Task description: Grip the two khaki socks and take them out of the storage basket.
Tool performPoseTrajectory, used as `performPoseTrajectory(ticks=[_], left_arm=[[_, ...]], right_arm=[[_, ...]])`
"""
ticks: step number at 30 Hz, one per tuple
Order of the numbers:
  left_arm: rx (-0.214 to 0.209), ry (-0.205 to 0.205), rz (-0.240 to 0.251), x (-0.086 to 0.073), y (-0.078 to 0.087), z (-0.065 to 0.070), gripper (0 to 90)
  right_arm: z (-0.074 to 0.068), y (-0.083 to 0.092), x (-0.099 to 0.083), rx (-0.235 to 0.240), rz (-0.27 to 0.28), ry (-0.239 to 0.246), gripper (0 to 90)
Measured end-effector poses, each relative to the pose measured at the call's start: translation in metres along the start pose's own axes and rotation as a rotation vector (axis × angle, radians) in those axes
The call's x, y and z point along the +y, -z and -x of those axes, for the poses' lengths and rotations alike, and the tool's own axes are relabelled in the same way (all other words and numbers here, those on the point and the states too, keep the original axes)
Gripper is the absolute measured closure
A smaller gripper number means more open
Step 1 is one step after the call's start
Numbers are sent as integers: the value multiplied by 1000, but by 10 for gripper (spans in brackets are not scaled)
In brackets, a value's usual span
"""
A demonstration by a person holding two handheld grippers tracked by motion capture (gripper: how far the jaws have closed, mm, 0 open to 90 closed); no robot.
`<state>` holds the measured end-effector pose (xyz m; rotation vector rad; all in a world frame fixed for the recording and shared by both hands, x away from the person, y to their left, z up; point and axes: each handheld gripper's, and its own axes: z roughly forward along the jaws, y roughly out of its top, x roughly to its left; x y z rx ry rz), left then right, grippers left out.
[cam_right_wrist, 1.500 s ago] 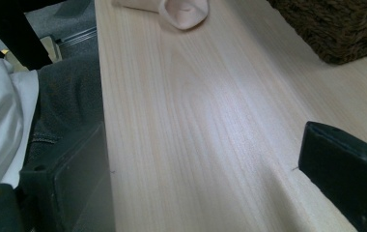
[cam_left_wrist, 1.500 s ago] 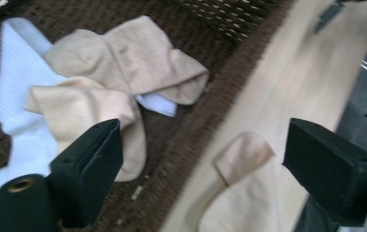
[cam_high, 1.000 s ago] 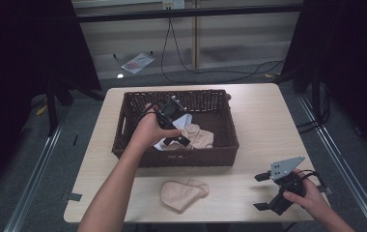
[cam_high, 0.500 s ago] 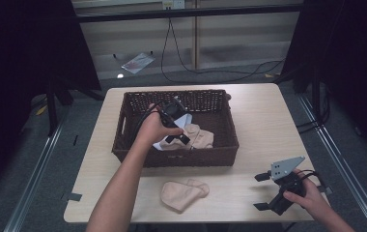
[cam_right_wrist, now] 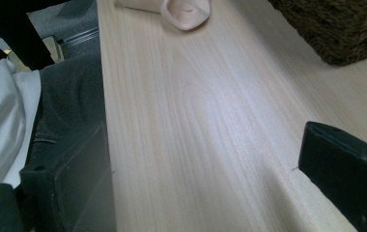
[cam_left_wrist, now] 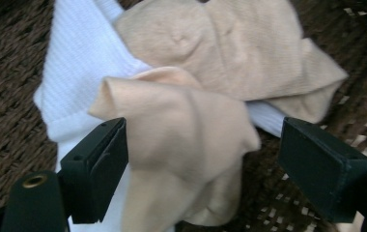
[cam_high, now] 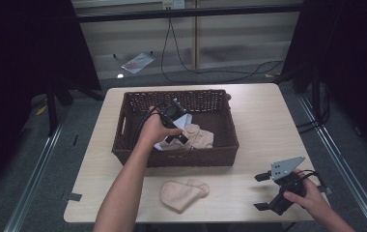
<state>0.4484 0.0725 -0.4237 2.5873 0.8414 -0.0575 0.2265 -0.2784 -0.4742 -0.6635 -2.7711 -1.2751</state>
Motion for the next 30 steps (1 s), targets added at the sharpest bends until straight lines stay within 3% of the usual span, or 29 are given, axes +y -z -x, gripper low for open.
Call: performPoseTrajectory(ticks=[7, 11, 15, 17, 20, 24, 30], left_arm=[[15, -3, -2, -2, -9, -9, 217], [4, -5, 0, -2, -12, -11, 319], [-8, -7, -26, -3, -13, -11, 553], [-23, 17, -28, -5, -10, -10, 740], [-42, 16, -34, -6, -2, -9, 872], [-65, 44, -13, -8, 12, -9, 898], [-81, 38, 6, -7, 31, -4, 900]], right_arm=[[0, 0, 0, 1, -1, -1, 31], [0, 0, 0, 0, 0, 4, 31], [0, 0, 0, 2, 0, 4, 31], [0, 1, 0, 6, 3, -3, 31], [0, 1, 0, -1, 4, -4, 31], [0, 1, 0, 1, -3, 1, 31], [0, 0, 0, -3, 2, 2, 31]])
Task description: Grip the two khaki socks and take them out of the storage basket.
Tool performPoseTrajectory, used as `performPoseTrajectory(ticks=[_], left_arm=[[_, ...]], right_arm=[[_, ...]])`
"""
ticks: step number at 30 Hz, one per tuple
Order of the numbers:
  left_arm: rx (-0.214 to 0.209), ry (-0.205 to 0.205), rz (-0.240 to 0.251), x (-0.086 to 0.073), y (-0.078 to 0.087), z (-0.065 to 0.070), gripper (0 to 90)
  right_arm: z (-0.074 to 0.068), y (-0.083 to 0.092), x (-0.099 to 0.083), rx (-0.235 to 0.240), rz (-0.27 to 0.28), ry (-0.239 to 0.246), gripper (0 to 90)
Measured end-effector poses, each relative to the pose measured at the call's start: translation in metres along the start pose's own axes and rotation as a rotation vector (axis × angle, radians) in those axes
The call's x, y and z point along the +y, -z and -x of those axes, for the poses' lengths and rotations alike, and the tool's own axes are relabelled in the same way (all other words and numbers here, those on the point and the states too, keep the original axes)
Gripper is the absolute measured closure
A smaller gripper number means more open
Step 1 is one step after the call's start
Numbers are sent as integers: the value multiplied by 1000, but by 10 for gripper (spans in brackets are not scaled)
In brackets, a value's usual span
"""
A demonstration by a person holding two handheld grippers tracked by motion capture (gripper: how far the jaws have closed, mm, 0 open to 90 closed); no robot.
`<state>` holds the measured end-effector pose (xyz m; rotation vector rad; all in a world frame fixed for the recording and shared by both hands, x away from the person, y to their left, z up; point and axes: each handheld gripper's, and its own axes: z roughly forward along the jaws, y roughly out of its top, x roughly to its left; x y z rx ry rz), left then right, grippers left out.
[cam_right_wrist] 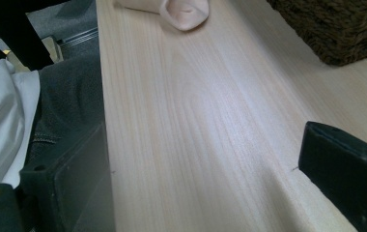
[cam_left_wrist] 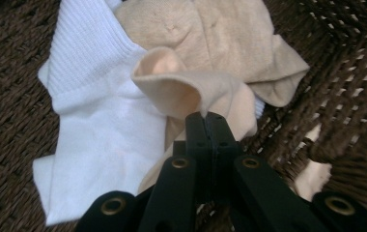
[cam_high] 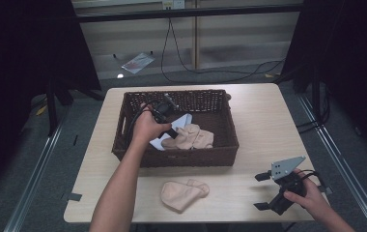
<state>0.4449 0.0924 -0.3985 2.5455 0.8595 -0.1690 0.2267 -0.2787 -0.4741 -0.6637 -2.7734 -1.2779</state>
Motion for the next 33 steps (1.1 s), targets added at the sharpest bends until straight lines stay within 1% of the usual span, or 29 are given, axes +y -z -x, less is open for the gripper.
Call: performPoseTrajectory(ticks=[3, 4, 5, 7, 9, 11, 15, 17, 19, 20, 25, 27, 29, 30, 31, 33], left_arm=[[-15, -2, -6, 2, 11, 4, 900], [-18, 0, -3, 3, 13, 5, 900], [-19, -6, -11, 4, 16, 5, 900], [-19, 0, -11, 4, 19, 6, 900], [-31, 1, 4, 5, 24, 9, 900], [-32, 4, 4, 6, 29, 10, 900], [-37, -2, 4, 9, 40, 15, 900], [-45, -2, 13, 10, 46, 17, 900], [-48, -5, 6, 11, 52, 20, 900], [-50, -2, -4, 11, 55, 22, 900], [-78, 8, -15, 12, 64, 28, 900], [-75, -3, -7, 12, 67, 29, 900], [-82, -7, 5, 13, 72, 32, 900], [-84, -12, -1, 13, 74, 33, 900], [-80, -13, 5, 13, 77, 35, 900], [-82, -21, -5, 14, 82, 37, 900]], right_arm=[[0, 0, 0, 2, -3, -1, 31], [0, 0, 0, 3, -2, -3, 31], [0, 0, 0, 2, 0, -4, 31], [0, 0, 0, 2, -1, -2, 31], [0, 0, 0, 1, -2, -1, 31], [0, 0, 0, 1, -2, 0, 31], [0, 0, 0, 4, -3, -1, 31], [0, 0, 0, 2, -3, -1, 31], [0, 0, 0, 4, -1, -3, 31], [0, 0, 0, 3, -2, -3, 31], [0, -1, 0, 3, -1, -1, 31], [0, -1, 0, 3, -2, -5, 31], [0, -1, 0, 4, -2, -7, 31], [0, -1, 0, 5, -2, -7, 31], [0, -1, 0, 5, -3, -7, 31], [0, -2, 0, 9, -2, -8, 31]])
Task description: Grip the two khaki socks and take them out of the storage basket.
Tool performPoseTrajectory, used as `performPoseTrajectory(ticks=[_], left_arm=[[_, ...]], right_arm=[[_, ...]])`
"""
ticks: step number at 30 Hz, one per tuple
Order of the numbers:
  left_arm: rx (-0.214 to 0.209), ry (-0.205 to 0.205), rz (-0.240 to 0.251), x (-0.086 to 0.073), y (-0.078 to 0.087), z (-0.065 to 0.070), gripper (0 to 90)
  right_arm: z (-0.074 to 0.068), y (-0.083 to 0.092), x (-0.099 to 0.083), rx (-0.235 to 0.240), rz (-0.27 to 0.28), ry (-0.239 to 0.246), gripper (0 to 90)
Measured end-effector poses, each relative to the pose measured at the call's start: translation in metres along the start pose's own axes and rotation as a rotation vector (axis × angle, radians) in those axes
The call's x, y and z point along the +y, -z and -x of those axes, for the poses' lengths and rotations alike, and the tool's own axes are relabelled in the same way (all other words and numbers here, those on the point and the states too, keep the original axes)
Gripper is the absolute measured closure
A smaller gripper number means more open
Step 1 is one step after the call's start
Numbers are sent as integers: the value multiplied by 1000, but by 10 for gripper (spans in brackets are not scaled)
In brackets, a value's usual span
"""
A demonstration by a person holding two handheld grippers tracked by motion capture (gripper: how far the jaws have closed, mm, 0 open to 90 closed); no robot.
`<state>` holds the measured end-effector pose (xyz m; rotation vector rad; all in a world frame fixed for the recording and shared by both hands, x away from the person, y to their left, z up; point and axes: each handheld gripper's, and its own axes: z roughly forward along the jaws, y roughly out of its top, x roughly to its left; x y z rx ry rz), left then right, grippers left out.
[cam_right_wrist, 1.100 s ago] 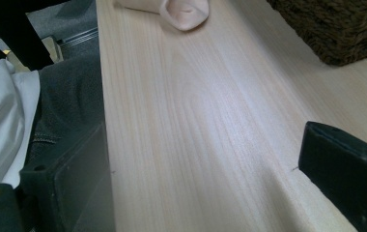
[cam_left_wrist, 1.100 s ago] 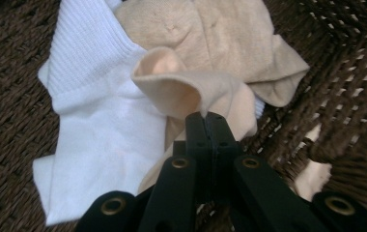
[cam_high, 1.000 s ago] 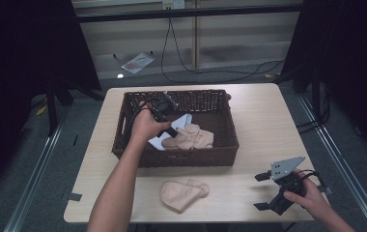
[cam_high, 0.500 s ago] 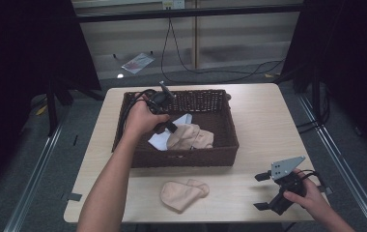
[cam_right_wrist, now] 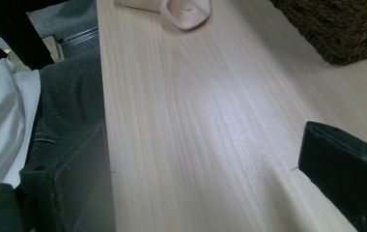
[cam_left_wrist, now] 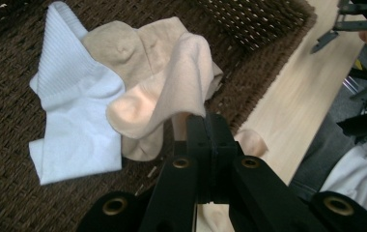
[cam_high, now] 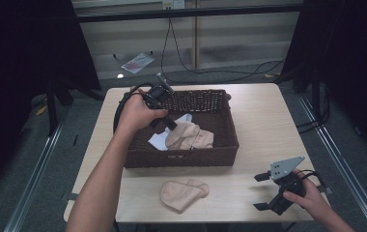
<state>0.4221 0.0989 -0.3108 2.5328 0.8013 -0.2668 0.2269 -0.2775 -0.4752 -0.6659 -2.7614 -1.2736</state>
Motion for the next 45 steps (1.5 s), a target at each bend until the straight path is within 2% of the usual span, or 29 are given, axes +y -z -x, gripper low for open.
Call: performPoseTrajectory(ticks=[1, 4, 6, 10, 12, 18, 30, 31, 33, 35, 37, 39, 45], left_arm=[[7, -6, 7, 0, 3, 1, 900], [-8, -7, 25, 1, 12, 6, 900], [0, -19, 25, 2, 18, 8, 900], [-9, -26, 15, 2, 29, 14, 900], [-14, -30, 31, 0, 32, 18, 900], [-28, -73, 4, -3, 37, 31, 900], [-78, -163, -5, -15, 30, 58, 900], [-83, -165, -14, -15, 30, 60, 900], [-93, -171, -2, -18, 28, 64, 900], [-90, -182, -6, -20, 27, 66, 900], [-105, -195, -15, -22, 24, 69, 900], [-98, -198, -18, -24, 20, 70, 900], [-119, -214, -29, -29, 6, 74, 900]], right_arm=[[0, 0, 0, -5, -3, 0, 31], [0, 0, 0, -4, -1, -1, 31], [0, 0, 0, -3, -1, -1, 31], [0, 0, 0, -1, 3, 1, 31], [0, 0, 0, -5, 3, 2, 31], [0, 0, 0, 0, 2, 2, 31], [-1, 0, 0, -5, -1, 0, 31], [-1, 0, 0, -5, -2, 0, 31], [-1, 0, 0, -4, -3, 1, 31], [-1, 0, 0, -3, -3, 0, 31], [-1, 0, 0, -3, -4, -1, 31], [-1, 0, 0, -3, -3, -1, 31], [-1, 0, 0, -3, 0, 0, 31]])
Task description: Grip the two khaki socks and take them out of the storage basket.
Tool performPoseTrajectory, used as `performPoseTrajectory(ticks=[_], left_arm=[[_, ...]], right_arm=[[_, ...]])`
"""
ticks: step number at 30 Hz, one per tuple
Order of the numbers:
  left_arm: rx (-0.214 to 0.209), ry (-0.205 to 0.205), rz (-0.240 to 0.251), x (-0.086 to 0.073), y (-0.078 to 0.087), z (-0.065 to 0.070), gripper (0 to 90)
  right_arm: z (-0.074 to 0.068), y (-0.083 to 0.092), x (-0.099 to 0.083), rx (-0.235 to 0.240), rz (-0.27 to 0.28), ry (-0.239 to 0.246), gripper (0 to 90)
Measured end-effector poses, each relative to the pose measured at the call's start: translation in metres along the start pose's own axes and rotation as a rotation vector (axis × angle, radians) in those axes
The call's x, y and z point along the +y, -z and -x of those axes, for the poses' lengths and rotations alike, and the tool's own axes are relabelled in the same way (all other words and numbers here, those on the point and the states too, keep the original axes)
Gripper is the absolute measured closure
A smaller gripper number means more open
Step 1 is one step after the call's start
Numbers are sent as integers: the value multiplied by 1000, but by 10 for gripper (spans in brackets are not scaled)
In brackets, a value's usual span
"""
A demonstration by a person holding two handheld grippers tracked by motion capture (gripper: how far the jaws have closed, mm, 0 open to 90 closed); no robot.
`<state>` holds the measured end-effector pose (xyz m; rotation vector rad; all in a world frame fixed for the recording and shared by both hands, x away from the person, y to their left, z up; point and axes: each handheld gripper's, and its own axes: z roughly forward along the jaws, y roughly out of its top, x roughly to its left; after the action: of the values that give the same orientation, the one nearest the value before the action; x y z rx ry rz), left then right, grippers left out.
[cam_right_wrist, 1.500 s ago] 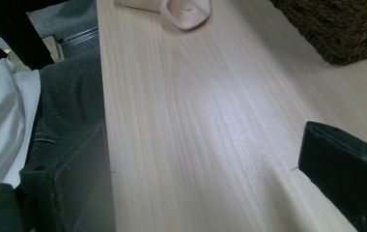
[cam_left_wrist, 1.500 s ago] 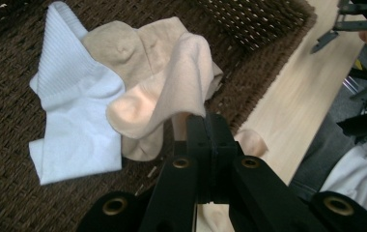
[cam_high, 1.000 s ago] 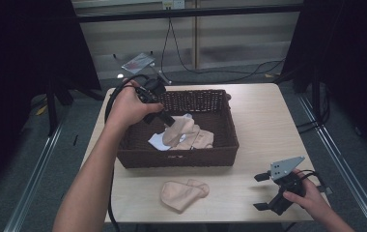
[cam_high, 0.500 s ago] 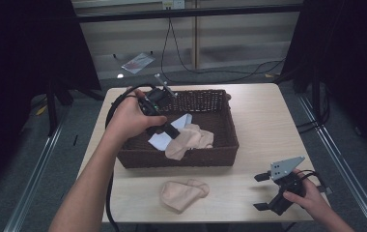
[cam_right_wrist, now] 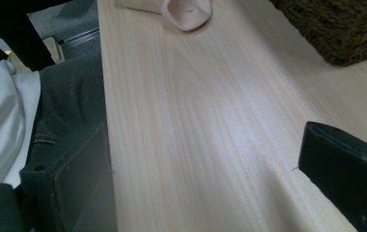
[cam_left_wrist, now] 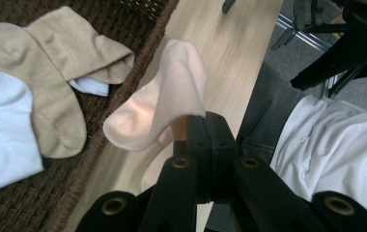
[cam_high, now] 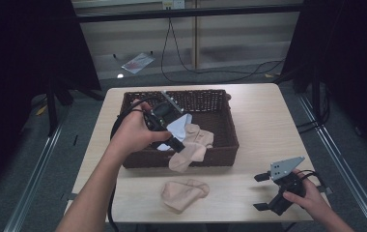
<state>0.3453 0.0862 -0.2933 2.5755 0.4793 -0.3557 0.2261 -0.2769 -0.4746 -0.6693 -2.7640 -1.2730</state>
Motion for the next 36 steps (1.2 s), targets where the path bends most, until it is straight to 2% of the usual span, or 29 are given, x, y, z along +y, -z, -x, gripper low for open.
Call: performPoseTrajectory(ticks=[2, 6, 8, 9, 10, 22, 24, 29, 36], left_arm=[[2, 7, 3, -1, -6, 0, 900], [-2, -9, -23, -2, -14, -3, 900], [11, -7, -23, -3, -19, -2, 900], [8, -14, -42, -2, -20, -3, 900], [-3, -11, -32, -3, -23, -3, 900], [-12, -20, -57, -8, -45, -6, 900], [-7, -14, -44, -10, -49, -6, 900], [-13, -13, -62, -11, -55, -7, 900], [-16, -8, -61, -13, -64, -9, 898]], right_arm=[[0, 0, 0, -1, 0, 1, 31], [0, 0, 0, -1, -1, 1, 31], [0, 1, 0, -1, 1, 1, 31], [0, 1, 0, -2, 0, 1, 31], [0, 1, 0, -3, 1, 2, 31], [0, 1, 0, -1, 0, 2, 31], [0, 0, 0, -1, -1, 3, 31], [0, 0, 0, -3, -2, 1, 31], [0, 0, 0, -2, -3, 2, 31]])
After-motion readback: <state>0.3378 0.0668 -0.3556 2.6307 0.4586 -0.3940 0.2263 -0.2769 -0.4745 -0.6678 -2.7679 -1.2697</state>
